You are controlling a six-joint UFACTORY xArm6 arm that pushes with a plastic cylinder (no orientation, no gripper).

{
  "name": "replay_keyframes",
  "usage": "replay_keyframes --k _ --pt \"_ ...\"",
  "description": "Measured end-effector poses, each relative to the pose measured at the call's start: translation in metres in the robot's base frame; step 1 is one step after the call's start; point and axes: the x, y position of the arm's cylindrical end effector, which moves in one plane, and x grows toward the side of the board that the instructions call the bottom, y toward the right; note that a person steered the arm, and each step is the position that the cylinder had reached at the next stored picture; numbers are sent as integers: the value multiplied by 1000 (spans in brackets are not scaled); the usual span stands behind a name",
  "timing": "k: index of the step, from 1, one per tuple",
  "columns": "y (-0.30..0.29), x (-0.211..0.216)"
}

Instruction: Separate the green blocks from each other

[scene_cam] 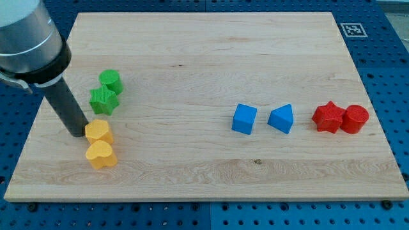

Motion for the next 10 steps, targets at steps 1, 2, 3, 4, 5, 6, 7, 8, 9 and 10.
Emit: replay_keyframes --k 1,2,3,4,5,6,7,8,9,10 --pt "1 0" --pt "-24 -3" --pt "-53 -27" --pt "-52 -48" --pt "-45 -50" --pt "-25 -70" --pt "-3 -81" --pt "7 -81" --pt "15 -81" --pt "15 -81"
